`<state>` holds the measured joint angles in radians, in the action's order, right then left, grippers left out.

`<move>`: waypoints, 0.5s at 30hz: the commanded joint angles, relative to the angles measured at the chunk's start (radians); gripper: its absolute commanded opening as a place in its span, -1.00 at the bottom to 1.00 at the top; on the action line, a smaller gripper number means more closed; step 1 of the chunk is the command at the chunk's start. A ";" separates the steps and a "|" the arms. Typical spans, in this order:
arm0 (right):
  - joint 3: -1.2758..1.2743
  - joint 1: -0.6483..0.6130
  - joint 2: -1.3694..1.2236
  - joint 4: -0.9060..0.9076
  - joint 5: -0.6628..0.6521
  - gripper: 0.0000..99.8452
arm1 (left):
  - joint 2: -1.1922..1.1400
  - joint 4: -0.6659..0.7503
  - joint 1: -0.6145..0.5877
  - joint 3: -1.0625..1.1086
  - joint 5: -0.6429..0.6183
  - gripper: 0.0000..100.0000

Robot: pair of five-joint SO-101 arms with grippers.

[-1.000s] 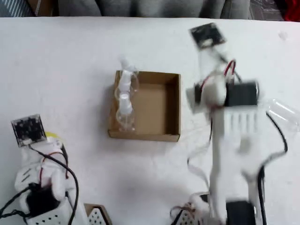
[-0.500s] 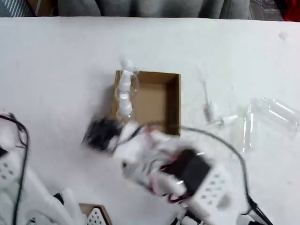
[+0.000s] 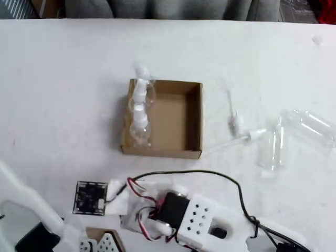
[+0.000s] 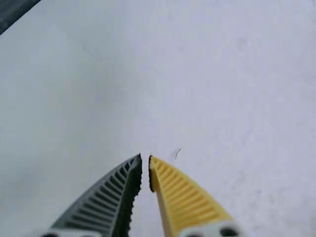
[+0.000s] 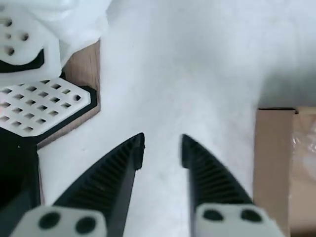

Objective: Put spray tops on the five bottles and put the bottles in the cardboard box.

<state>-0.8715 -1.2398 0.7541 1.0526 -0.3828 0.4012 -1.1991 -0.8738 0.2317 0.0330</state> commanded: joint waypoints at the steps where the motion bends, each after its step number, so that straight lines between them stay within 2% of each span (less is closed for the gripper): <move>1: 0.011 -0.018 0.013 -0.021 -0.005 -0.52 | 0.004 -0.006 -0.008 -0.064 -0.003 -0.96; 4: 0.037 -0.013 0.028 0.002 -0.005 -0.44 | 0.004 -0.006 -0.008 -0.060 -0.003 -0.96; 8: 0.173 0.022 0.097 0.200 -0.014 -0.47 | 0.004 -0.006 -0.010 -0.063 -0.003 -0.95; 11: 0.298 0.104 0.186 0.352 -0.015 -0.53 | 0.005 -0.011 -0.005 -0.064 0.014 -0.95; 15: 0.390 0.231 0.300 0.476 -0.015 -0.70 | 0.005 -0.097 0.053 -0.064 0.124 -0.95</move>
<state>-0.5769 -1.0909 0.9735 1.4530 -0.3874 0.3997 -1.2359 -0.8646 0.2317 0.0928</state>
